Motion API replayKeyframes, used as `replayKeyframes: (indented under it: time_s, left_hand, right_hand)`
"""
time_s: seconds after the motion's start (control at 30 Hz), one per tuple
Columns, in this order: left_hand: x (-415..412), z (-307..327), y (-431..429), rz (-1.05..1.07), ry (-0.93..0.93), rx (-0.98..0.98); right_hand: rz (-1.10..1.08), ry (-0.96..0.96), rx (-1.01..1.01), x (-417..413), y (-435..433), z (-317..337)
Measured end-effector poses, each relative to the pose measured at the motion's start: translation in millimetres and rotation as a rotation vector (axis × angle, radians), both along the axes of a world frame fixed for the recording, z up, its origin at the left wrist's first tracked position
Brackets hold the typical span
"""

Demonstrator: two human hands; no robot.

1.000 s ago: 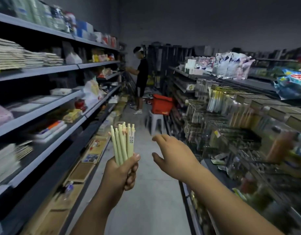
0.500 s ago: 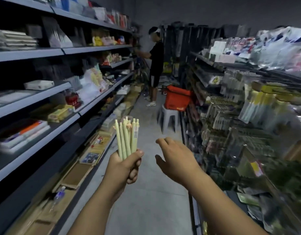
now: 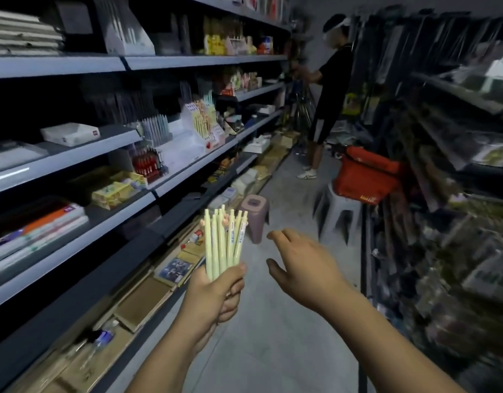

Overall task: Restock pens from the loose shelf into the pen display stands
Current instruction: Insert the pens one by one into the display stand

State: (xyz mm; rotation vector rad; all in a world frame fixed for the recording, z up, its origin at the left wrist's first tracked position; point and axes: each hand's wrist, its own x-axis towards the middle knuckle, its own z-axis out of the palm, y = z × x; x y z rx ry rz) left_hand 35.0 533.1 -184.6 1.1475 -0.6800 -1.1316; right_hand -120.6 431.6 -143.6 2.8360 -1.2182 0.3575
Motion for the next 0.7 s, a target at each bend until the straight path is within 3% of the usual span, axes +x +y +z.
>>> replayKeyframes:
  time_s: [0.4, 0.7]
  left_hand:
    - [84.4, -8.7, -291.7, 0.037, 0.072, 0.085]
    - [149.7, -28.5, -482.2, 0.19, 0.053, 0.115]
  right_hand:
    - [-0.027, -0.143, 0.138, 90.9, -282.9, -12.0]
    - [0.181, -0.141, 0.223, 180.2, -511.4, -45.5]
